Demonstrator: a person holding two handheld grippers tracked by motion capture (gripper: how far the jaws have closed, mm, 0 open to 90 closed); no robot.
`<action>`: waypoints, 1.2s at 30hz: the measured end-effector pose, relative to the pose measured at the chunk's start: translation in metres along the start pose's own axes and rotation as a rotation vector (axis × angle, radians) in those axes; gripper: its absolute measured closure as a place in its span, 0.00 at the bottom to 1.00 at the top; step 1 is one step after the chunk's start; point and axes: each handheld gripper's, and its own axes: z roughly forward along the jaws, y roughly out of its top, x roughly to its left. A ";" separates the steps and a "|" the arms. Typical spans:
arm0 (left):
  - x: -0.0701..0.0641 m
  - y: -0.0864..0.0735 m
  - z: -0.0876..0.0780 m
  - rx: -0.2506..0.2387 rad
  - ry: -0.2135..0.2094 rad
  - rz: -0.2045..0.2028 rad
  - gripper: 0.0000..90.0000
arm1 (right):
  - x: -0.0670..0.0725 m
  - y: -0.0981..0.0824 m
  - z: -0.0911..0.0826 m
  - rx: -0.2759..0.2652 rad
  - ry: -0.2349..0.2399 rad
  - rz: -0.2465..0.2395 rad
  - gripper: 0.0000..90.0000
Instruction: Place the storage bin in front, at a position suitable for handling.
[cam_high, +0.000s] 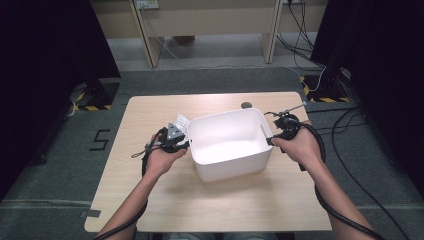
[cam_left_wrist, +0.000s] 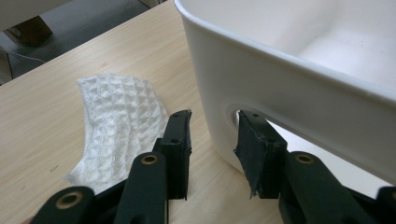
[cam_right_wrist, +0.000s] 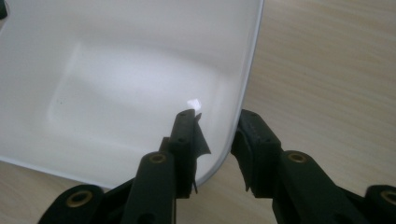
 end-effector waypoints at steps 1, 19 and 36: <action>-0.001 0.000 -0.005 -0.008 -0.004 -0.002 0.70 | -0.001 0.000 -0.001 -0.012 -0.004 -0.002 0.75; -0.021 0.020 -0.070 -0.100 -0.084 -0.116 0.63 | 0.001 -0.005 0.008 -0.027 -0.037 0.046 0.87; -0.024 0.027 -0.055 -0.068 -0.125 -0.179 0.65 | 0.006 -0.009 0.006 -0.040 -0.060 0.033 0.87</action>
